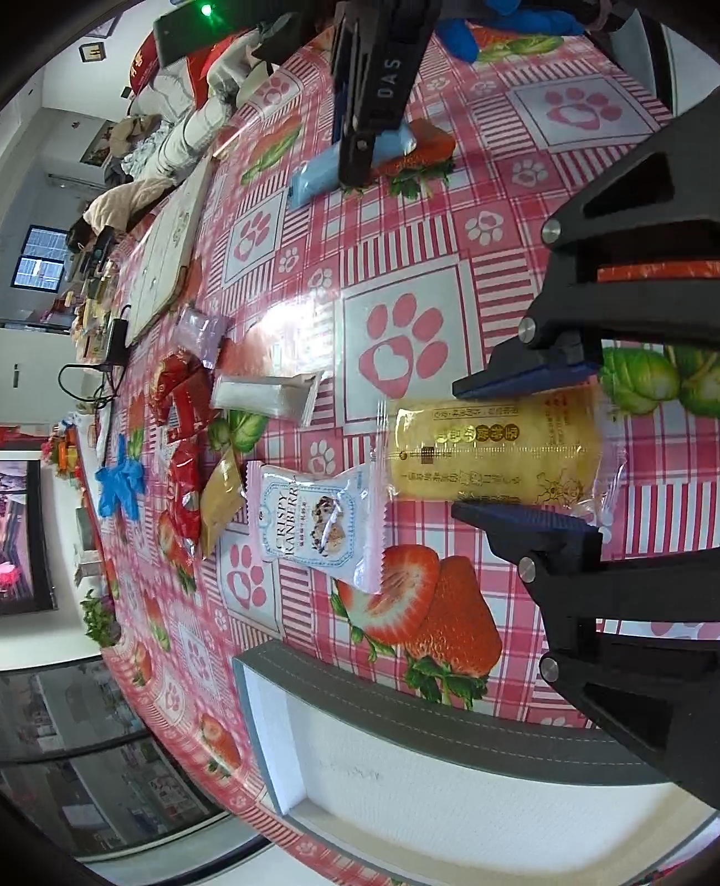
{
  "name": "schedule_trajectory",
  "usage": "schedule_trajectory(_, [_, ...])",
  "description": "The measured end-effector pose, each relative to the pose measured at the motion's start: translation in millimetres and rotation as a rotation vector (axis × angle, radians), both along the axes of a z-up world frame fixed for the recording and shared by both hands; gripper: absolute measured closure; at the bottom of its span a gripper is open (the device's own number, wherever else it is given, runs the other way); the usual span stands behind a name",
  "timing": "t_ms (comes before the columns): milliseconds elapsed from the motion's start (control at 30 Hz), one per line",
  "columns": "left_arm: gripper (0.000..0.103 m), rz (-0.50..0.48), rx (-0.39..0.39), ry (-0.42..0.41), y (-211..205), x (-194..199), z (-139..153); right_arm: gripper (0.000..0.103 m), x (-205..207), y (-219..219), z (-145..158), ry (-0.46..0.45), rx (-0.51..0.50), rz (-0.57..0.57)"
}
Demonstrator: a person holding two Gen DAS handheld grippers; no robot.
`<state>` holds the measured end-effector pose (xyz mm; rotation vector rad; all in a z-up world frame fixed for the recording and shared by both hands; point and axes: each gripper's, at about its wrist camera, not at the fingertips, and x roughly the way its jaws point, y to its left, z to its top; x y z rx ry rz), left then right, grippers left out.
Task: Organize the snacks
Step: 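Grasp the yellow cake pack with left tool while right grasps blue bar, then carry both packs into the white box and open both tools, then lift both tools away from the box toward the remaining snacks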
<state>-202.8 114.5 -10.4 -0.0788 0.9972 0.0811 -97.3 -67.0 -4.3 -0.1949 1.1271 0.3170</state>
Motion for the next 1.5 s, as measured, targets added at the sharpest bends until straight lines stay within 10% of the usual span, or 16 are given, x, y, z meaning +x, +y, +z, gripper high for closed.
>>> schedule_trajectory(133, [0.064,0.014,-0.131,-0.036,17,-13,14,0.079,-7,0,7,0.049,0.106,-0.013])
schedule_trajectory(533, [0.064,0.215,-0.138,-0.231,146,-71,93,0.079,-31,147,71,0.082,0.293,0.239])
schedule_trajectory(867, [0.064,0.331,-0.148,-0.133,239,-74,42,0.079,-54,305,50,0.153,0.250,0.416])
schedule_trajectory(1067, [0.058,0.278,-0.156,-0.091,237,-73,24,0.077,-56,321,40,0.174,0.169,0.401])
schedule_trajectory(1200, [0.031,0.234,-0.144,-0.123,226,-75,34,0.001,-55,287,60,0.083,0.169,0.286])
schedule_trajectory(1500, [0.023,0.238,-0.169,-0.224,179,-109,80,0.001,-100,167,121,-0.072,0.169,0.114])
